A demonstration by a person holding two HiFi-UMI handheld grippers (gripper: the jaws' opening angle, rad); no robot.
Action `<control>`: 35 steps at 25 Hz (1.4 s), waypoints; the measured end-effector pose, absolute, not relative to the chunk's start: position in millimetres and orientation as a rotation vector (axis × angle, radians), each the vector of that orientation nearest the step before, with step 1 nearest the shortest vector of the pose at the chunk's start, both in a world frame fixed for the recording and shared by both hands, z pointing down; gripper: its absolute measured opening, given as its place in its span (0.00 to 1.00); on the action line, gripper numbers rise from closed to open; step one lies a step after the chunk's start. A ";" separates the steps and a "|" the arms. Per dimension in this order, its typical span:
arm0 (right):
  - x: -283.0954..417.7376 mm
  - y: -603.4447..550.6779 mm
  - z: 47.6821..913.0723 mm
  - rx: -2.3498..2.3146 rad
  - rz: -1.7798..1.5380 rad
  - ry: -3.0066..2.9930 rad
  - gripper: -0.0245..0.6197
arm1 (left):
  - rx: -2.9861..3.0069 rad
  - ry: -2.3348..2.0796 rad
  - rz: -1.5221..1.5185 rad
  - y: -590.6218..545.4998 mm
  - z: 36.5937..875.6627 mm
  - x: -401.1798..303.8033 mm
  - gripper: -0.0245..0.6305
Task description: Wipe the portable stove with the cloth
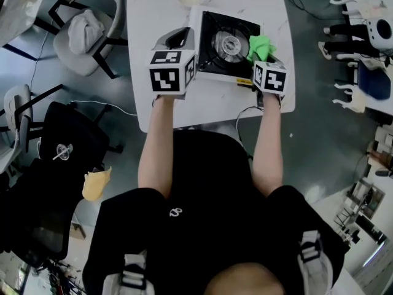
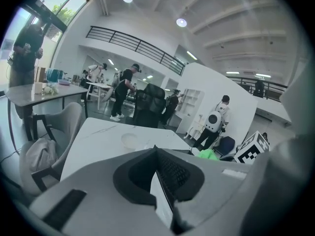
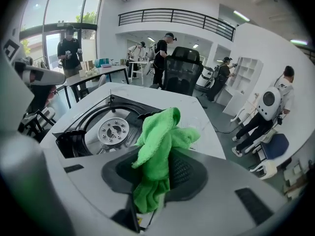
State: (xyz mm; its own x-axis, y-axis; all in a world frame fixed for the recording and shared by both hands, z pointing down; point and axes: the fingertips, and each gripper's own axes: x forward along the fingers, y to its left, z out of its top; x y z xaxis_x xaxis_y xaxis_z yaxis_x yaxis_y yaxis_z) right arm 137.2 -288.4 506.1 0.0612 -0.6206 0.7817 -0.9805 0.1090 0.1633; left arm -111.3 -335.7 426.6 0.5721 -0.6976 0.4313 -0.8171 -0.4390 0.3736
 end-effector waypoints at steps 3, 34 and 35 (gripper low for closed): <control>132.9 -276.5 503.0 1.606 0.618 -1.645 0.20 | 2.240 -1.190 0.262 -325.0 426.1 -118.5 0.03; 162.5 -112.0 271.9 1.829 0.195 -2.458 0.20 | 2.382 -1.637 -0.174 -127.7 249.1 -35.1 0.03; 167.6 -101.5 264.2 1.845 0.188 -2.477 0.20 | 2.402 -1.653 -0.199 -118.2 236.8 -31.3 0.03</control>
State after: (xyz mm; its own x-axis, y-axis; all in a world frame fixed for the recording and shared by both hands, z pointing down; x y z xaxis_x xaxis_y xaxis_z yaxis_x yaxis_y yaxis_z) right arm 167.6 -101.5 264.2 -0.2883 -0.9511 0.1108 -0.9569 0.2821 -0.0686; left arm -31.3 -118.2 236.8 0.3588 -0.9333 0.0126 -0.9037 -0.3440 0.2551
